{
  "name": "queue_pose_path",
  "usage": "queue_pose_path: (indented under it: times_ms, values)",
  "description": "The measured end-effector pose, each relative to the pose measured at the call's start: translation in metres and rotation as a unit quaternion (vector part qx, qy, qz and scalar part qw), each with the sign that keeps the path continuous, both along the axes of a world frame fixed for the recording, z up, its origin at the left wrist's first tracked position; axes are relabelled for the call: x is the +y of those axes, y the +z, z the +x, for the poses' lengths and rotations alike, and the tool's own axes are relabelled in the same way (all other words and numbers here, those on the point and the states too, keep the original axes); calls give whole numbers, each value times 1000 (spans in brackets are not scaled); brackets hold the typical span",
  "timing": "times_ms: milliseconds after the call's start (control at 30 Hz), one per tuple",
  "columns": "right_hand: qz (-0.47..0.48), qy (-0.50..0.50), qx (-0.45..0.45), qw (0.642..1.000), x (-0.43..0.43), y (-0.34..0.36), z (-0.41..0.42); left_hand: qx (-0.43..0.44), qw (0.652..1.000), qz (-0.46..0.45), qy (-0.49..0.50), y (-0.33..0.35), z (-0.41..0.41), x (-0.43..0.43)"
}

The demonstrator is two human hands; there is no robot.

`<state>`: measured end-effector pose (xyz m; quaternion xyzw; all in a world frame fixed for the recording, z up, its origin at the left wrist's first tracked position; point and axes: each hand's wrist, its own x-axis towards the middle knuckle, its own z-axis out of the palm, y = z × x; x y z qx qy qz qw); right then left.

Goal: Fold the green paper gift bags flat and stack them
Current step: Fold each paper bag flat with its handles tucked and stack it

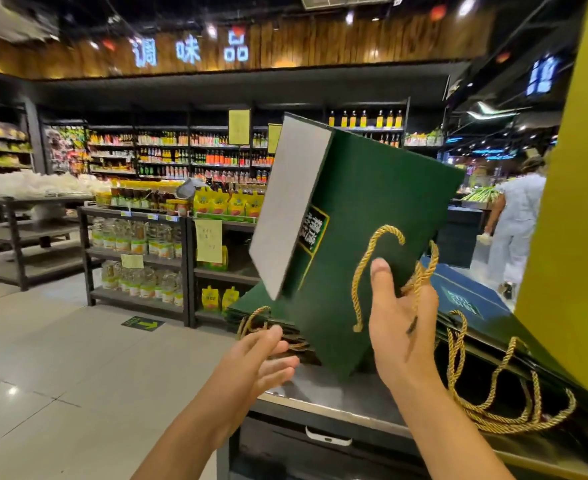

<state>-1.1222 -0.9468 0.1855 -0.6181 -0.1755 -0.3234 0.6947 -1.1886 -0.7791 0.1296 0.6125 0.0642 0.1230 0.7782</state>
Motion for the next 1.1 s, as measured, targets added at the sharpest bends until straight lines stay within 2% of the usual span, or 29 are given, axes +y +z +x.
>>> queue_pose_path:
  times_ms: [67, 100, 200, 333, 400, 467, 600, 667, 700, 767, 833, 900, 933, 1000, 1100]
  values:
    - [69, 84, 104, 989, 4, -5, 1, -3, 1000, -9, -23, 1, 0, -5]
    - [98, 136, 125, 978, 6, -8, 2, -11, 999, -19, -25, 1, 0, -7]
    - [128, 246, 118, 954, 9, -13, -1, -32, 997, -63, 35, -3, 1, -7]
    - [-13, 230, 76, 970, -4, -22, -4, -55, 987, -98, 113, -7, 1, 8]
    - [-102, 279, 75, 952, -12, -27, -4, -65, 982, -104, 140, -5, 0, 19]
    - [-179, 314, 127, 924, -20, -32, -2, -69, 980, -96, 161, -2, -2, 31]
    - [-354, 285, 180, 872, -42, -44, 2, -40, 979, -60, 191, -6, -11, 56]
    - [-399, 292, 198, 847, -53, -47, -1, -19, 979, -38, 198, -11, -18, 67]
    - [-400, 291, 205, 844, -57, -47, -2, -8, 980, -28, 199, -16, -21, 71]
    - [-402, 233, 171, 869, -64, -50, -1, 16, 981, -13, 191, -24, -25, 74]
    - [-404, 122, 74, 904, -66, -56, 3, 37, 983, -1, 179, -31, -27, 71]
    - [-393, 57, -5, 918, -63, -64, 6, 61, 983, 15, 171, -37, -26, 65]
    - [-410, 31, -33, 911, -61, -70, 11, 72, 982, 25, 170, -40, -23, 61]
    - [-482, 1, -51, 875, -57, -88, 28, 96, 980, 47, 169, -45, -18, 56]
    - [-530, 40, 0, 847, -57, -109, 43, 105, 975, 86, 178, -51, -12, 47]
